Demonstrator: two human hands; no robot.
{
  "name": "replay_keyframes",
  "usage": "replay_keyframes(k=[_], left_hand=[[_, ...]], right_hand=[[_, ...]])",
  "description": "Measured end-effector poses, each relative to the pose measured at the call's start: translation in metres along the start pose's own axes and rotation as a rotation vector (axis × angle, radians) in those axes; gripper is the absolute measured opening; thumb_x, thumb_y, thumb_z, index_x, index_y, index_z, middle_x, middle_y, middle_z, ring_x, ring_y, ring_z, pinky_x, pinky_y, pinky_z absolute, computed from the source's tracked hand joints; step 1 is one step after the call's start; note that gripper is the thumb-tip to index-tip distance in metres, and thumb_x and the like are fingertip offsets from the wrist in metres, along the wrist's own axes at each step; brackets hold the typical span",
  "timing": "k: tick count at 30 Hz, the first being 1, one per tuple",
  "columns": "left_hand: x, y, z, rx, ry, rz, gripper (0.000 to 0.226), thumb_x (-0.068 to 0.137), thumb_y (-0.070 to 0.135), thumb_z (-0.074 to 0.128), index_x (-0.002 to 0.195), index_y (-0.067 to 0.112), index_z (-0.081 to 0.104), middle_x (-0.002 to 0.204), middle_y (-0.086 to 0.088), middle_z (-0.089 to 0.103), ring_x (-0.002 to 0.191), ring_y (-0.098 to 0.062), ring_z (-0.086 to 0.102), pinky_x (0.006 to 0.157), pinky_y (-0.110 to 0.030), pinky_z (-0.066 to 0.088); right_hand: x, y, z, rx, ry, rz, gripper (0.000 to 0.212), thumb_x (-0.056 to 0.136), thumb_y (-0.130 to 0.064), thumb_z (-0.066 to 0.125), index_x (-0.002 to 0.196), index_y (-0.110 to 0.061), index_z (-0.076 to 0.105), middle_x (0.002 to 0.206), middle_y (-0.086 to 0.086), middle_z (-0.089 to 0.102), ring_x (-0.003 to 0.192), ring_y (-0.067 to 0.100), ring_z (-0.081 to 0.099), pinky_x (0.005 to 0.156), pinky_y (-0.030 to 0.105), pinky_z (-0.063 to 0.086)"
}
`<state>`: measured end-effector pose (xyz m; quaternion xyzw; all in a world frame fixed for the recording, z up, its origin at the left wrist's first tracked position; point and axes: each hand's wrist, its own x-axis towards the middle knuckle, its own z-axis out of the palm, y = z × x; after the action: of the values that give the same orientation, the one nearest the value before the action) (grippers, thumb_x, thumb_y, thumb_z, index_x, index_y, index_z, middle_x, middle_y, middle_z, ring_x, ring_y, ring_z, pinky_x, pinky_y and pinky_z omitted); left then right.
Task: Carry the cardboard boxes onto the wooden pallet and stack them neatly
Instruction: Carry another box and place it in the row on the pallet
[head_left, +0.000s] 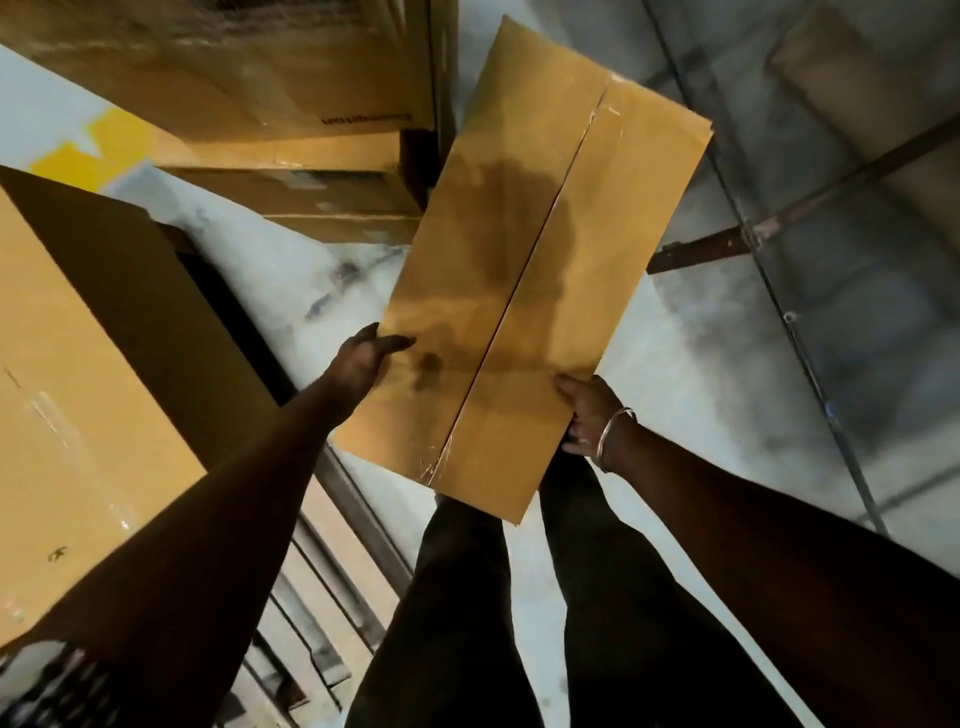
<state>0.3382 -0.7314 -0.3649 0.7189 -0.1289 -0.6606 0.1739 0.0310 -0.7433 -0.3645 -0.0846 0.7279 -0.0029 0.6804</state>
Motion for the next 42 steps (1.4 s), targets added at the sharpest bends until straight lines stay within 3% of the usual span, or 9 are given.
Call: replay_keyframes(k=[4,9,14,17,21,27,32,38,42], left_hand=[[-0.031,0.008,0.011,-0.009,-0.021,0.072,0.046,0.067,0.024,0.077,0.111,0.014,0.070,0.105,-0.007,0.074,0.092,-0.025,0.068,0.087,-0.038,0.049],[-0.096,0.019,0.030,0.062,-0.067,0.227,0.052,0.070,0.025,0.076,0.121,0.019,0.066,0.111,-0.011,0.072,0.104,-0.034,0.067,0.096,-0.043,0.050],[-0.201,0.045,0.047,0.003,-0.117,0.318,0.036,0.091,0.007,0.062,0.126,0.013,0.062,0.105,-0.014,0.073,0.087,-0.026,0.071,0.068,-0.028,0.056],[-0.265,0.051,0.051,0.003,-0.156,0.362,0.037,0.093,0.013,0.062,0.129,0.018,0.061,0.108,-0.008,0.073,0.091,-0.023,0.072,0.069,-0.026,0.056],[-0.335,0.053,0.058,-0.035,-0.179,0.412,0.047,0.086,0.028,0.070,0.131,0.026,0.059,0.117,-0.010,0.070,0.101,-0.031,0.069,0.085,-0.047,0.057],[-0.417,0.047,0.074,-0.086,-0.198,0.503,0.039,0.092,0.017,0.061,0.129,0.029,0.058,0.114,-0.005,0.072,0.098,-0.026,0.071,0.075,-0.034,0.057],[-0.465,0.013,0.098,-0.097,-0.048,0.585,0.035,0.090,0.020,0.065,0.120,0.038,0.061,0.110,0.005,0.073,0.092,-0.015,0.071,0.074,-0.029,0.054],[-0.521,-0.072,0.151,-0.189,0.103,0.578,0.057,0.072,0.041,0.073,0.127,0.047,0.058,0.119,0.006,0.070,0.103,-0.026,0.069,0.091,-0.052,0.053],[-0.563,-0.139,0.192,-0.313,0.188,0.556,0.044,0.084,0.026,0.070,0.125,0.041,0.061,0.114,0.002,0.072,0.098,-0.027,0.071,0.081,-0.044,0.056]], right_hand=[[-0.028,-0.001,-0.007,0.036,0.049,-0.080,0.067,0.060,-0.054,0.077,0.119,-0.033,0.053,0.119,-0.002,0.064,0.105,0.028,0.062,0.094,0.055,0.048],[-0.092,-0.004,-0.040,0.138,0.099,-0.275,0.044,0.087,-0.018,0.072,0.126,-0.018,0.051,0.115,0.006,0.066,0.083,0.015,0.065,0.063,0.027,0.049],[-0.188,0.001,-0.074,0.265,0.029,-0.375,0.046,0.083,-0.029,0.074,0.124,-0.026,0.054,0.122,0.009,0.067,0.104,0.030,0.067,0.092,0.051,0.053],[-0.259,0.017,-0.087,0.282,0.002,-0.408,0.058,0.086,-0.028,0.072,0.136,-0.029,0.044,0.124,0.009,0.063,0.107,0.033,0.066,0.089,0.051,0.054],[-0.338,0.045,-0.102,0.290,0.036,-0.520,0.054,0.089,-0.029,0.067,0.137,-0.032,0.042,0.125,0.006,0.061,0.108,0.032,0.064,0.083,0.045,0.055],[-0.406,0.074,-0.123,0.258,0.020,-0.656,0.046,0.088,-0.028,0.068,0.128,-0.038,0.047,0.120,0.001,0.064,0.107,0.029,0.062,0.086,0.045,0.053],[-0.417,0.110,-0.149,0.271,-0.060,-0.729,0.044,0.085,-0.021,0.072,0.125,-0.031,0.056,0.115,0.005,0.071,0.103,0.031,0.068,0.090,0.051,0.054],[-0.432,0.158,-0.197,0.163,-0.169,-0.774,0.053,0.084,-0.020,0.073,0.131,-0.031,0.052,0.113,0.001,0.070,0.100,0.027,0.068,0.075,0.039,0.056],[-0.443,0.193,-0.222,0.038,-0.211,-0.782,0.055,0.084,-0.019,0.073,0.133,-0.030,0.052,0.109,0.000,0.071,0.094,0.025,0.070,0.068,0.033,0.055]])
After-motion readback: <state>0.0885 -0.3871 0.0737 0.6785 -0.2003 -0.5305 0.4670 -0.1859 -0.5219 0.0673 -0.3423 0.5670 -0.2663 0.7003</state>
